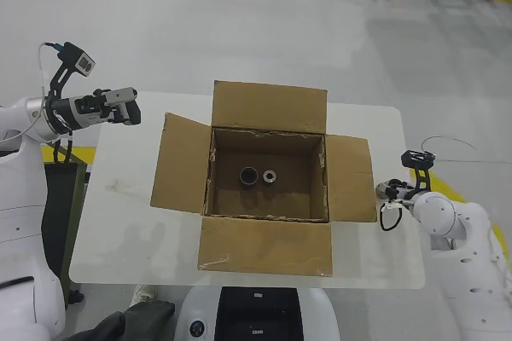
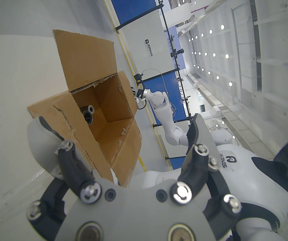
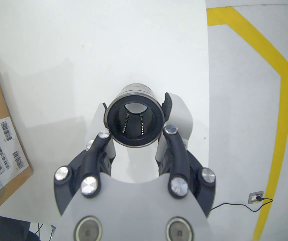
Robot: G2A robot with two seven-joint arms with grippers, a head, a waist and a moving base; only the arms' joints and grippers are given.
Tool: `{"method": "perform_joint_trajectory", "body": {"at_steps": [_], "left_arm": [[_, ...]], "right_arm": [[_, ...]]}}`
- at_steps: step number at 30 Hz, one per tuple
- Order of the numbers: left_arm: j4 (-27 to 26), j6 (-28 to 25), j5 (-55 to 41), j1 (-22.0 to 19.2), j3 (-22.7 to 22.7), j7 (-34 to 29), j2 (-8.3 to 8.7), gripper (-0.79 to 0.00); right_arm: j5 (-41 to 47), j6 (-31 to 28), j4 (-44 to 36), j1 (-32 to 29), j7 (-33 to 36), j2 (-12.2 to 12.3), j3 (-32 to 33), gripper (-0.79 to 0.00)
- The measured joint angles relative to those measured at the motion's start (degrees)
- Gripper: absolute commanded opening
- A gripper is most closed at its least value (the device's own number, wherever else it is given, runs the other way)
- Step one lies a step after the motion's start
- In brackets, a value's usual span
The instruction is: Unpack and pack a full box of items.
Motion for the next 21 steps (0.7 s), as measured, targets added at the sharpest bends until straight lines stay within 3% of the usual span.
{"method": "perform_joint_trajectory", "body": {"at_steps": [2, 7, 14, 21], "left_arm": [[0.00, 0.00, 0.00, 0.00, 0.00, 0.00, 0.00, 0.000], [0.00, 0.00, 0.00, 0.00, 0.00, 0.00, 0.00, 0.000], [0.00, 0.00, 0.00, 0.00, 0.00, 0.00, 0.00, 0.000], [0.00, 0.00, 0.00, 0.00, 0.00, 0.00, 0.00, 0.000]], "right_arm": [[-0.07, 0.47, -0.12, -0.02, -0.01, -0.05, -0.31, -0.653], [-0.71, 1.32, -0.26, -0.01, 0.19, -0.11, -0.93, -0.280], [-1.34, 2.18, 0.00, 0.45, 0.80, -0.18, -1.59, -0.163], [-2.43, 3.03, -1.30, 0.23, 0.75, -0.15, -1.48, -0.154]]}}
